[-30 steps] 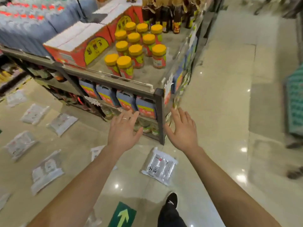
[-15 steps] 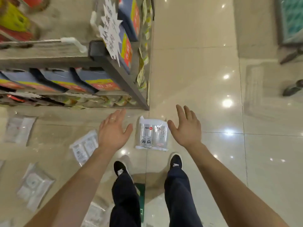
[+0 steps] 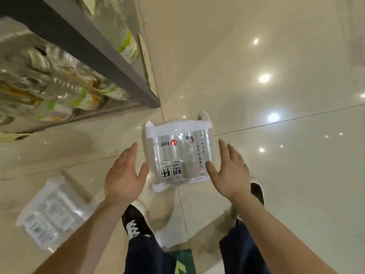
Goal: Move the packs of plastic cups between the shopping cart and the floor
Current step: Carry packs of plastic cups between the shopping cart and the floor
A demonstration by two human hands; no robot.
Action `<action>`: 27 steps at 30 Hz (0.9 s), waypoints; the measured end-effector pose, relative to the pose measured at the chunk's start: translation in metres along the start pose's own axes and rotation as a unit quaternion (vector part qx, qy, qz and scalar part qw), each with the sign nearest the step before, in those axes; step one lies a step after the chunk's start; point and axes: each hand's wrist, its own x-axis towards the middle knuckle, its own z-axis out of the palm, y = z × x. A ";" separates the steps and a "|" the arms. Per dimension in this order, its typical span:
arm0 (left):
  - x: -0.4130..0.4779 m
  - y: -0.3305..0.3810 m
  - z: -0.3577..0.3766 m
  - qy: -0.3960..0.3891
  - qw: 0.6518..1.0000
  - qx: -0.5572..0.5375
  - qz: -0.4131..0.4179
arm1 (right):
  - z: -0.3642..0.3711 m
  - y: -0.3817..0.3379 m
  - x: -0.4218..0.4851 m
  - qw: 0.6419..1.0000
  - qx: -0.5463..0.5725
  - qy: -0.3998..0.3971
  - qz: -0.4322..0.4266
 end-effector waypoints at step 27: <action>0.055 0.118 0.050 0.112 0.955 -0.269 0.057 | -0.031 0.067 0.036 0.961 0.204 0.183 -0.024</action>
